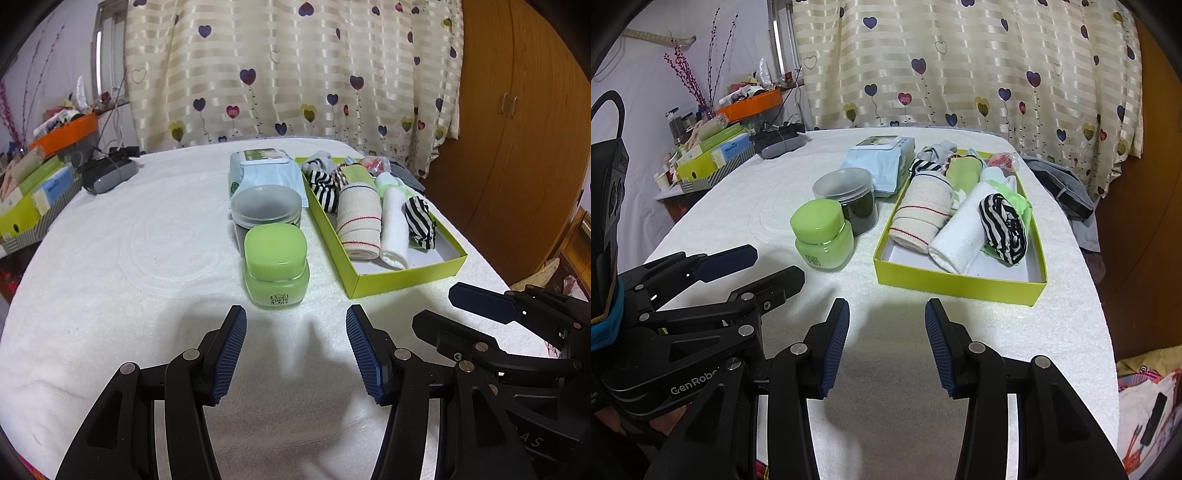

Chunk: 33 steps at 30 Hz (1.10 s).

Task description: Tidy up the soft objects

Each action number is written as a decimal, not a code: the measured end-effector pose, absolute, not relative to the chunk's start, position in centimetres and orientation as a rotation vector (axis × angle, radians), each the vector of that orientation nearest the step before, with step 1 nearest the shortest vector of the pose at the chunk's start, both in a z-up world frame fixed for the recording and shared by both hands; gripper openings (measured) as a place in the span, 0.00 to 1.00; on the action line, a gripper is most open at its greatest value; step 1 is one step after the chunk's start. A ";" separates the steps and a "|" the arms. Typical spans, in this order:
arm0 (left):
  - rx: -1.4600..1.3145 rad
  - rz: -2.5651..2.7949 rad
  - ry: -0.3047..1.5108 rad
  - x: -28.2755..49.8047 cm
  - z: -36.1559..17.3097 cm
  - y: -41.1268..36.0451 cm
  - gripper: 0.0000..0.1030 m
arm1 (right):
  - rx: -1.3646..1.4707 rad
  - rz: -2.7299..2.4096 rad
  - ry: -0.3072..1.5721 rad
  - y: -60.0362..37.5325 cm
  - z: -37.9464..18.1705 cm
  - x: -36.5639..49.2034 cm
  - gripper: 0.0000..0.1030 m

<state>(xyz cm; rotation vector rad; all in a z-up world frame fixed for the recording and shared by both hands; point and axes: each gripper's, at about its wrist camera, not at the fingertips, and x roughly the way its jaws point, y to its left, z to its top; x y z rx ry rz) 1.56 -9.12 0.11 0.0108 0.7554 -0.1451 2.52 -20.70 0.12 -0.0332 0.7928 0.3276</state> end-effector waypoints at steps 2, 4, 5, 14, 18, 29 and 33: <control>0.011 -0.144 0.755 1.6 0.1 -9.1 0.54 | -0.032 0.327 0.793 -20.6 0.1 2.6 0.43; 0.011 -0.143 0.754 1.6 0.1 -9.0 0.54 | -0.033 0.327 0.793 -20.6 0.1 2.6 0.43; 0.010 -0.142 0.754 1.5 0.2 -9.1 0.54 | -0.033 0.328 0.792 -20.6 0.1 2.6 0.43; 0.011 -0.144 0.755 1.5 0.1 -9.1 0.54 | -0.033 0.327 0.795 -20.6 0.1 2.5 0.43; 0.010 -0.144 0.753 1.5 0.1 -9.0 0.54 | -0.034 0.327 0.792 -20.6 0.2 2.3 0.43; 0.008 -0.143 0.756 1.3 0.1 -9.0 0.54 | -0.031 0.324 0.799 -20.4 0.1 2.2 0.43; 0.008 -0.144 0.758 1.4 0.1 -8.9 0.54 | -0.032 0.325 0.797 -20.4 0.1 2.2 0.43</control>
